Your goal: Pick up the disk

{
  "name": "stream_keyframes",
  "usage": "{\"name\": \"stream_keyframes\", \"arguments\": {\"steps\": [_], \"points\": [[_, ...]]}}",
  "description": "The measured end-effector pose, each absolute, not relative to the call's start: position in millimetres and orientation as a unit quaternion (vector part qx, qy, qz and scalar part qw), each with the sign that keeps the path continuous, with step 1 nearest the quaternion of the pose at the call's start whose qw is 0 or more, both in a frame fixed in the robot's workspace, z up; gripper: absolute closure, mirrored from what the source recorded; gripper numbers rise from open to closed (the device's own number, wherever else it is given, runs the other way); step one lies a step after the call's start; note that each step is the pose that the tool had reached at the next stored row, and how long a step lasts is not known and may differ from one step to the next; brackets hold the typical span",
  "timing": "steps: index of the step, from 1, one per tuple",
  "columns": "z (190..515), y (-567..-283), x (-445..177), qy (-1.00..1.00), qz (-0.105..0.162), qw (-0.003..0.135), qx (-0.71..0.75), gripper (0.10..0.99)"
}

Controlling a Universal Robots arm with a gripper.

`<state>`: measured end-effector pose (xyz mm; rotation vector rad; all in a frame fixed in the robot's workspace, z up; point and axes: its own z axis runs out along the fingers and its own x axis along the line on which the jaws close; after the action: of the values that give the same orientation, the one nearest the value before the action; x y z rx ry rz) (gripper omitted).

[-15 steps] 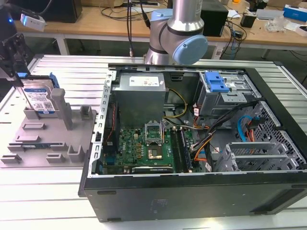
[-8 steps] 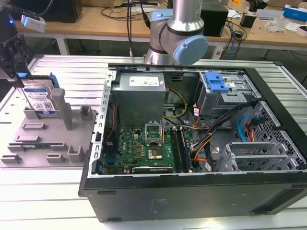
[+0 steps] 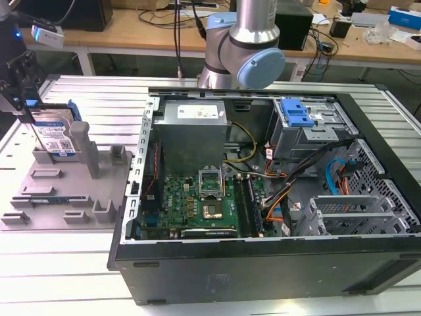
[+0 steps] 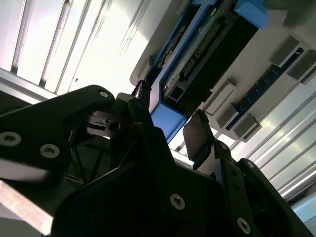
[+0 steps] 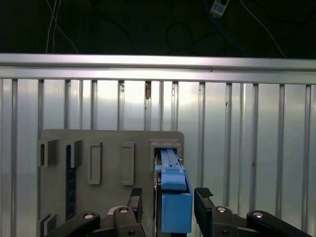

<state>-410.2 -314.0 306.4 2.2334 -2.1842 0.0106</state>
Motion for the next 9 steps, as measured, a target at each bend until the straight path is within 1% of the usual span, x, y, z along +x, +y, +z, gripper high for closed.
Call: {"name": "stream_keyframes", "arguments": {"steps": [6, 8, 9], "points": [[304.5, -313.9, -410.2, -0.699, 0.003, 0.009, 0.715, 0.545], [304.1, -313.9, -410.2, -0.699, 0.003, 0.009, 0.715, 0.561], [303.7, -313.9, -410.2, -0.699, 0.003, 0.009, 0.715, 0.631]]}}
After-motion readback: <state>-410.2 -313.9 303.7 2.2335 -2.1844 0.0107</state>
